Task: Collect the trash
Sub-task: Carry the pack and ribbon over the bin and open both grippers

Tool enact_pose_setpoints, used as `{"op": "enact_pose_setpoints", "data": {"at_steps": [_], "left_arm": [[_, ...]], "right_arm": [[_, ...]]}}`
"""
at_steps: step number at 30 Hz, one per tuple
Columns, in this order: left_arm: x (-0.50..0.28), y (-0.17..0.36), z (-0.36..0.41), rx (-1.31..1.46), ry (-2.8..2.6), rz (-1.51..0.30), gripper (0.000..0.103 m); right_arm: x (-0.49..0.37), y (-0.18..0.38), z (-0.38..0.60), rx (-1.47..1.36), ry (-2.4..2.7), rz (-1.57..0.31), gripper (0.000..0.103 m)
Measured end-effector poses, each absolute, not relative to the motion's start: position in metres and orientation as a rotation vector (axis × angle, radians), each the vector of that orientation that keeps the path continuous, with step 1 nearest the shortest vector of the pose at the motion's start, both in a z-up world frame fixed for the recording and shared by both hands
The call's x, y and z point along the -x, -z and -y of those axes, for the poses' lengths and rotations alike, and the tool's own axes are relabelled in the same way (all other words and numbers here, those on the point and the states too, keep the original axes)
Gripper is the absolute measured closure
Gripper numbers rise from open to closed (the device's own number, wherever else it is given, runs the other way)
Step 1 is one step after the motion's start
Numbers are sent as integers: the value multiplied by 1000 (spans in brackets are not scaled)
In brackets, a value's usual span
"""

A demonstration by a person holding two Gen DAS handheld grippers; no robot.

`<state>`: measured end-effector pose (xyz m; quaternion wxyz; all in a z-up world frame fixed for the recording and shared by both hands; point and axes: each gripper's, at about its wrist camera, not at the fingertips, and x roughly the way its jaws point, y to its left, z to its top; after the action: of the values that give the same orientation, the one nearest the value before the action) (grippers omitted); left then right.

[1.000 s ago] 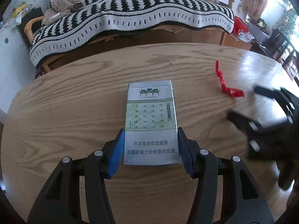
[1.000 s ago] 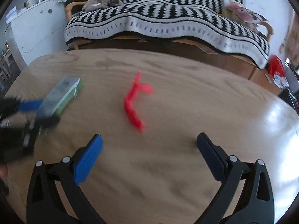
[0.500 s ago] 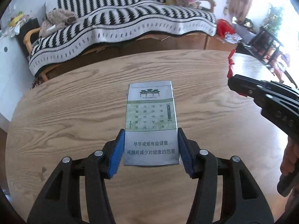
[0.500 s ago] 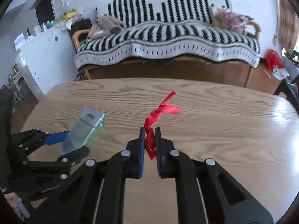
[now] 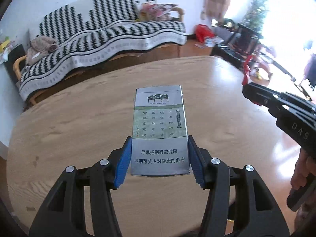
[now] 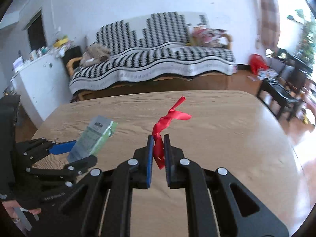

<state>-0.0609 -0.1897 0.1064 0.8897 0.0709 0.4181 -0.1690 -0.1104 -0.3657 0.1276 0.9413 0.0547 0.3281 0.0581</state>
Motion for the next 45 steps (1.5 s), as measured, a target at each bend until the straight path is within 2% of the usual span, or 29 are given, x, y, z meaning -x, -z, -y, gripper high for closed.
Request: {"op": "enact_pose_setpoints", "data": {"at_steps": [9, 15, 22, 33, 45], "left_arm": [[179, -61, 311, -142, 640, -932, 50], [238, 9, 358, -150, 735, -1071, 50], [252, 81, 372, -269, 675, -1143, 50], [236, 89, 367, -216, 660, -1168, 49], [238, 94, 371, -230, 627, -1184, 49]], "right_arm": [[267, -88, 469, -252, 115, -701, 92], [341, -12, 517, -389, 201, -843, 92], [363, 57, 527, -483, 199, -979, 92], [313, 74, 513, -506, 156, -1028, 92], [311, 91, 515, -523, 193, -1064, 92]]}}
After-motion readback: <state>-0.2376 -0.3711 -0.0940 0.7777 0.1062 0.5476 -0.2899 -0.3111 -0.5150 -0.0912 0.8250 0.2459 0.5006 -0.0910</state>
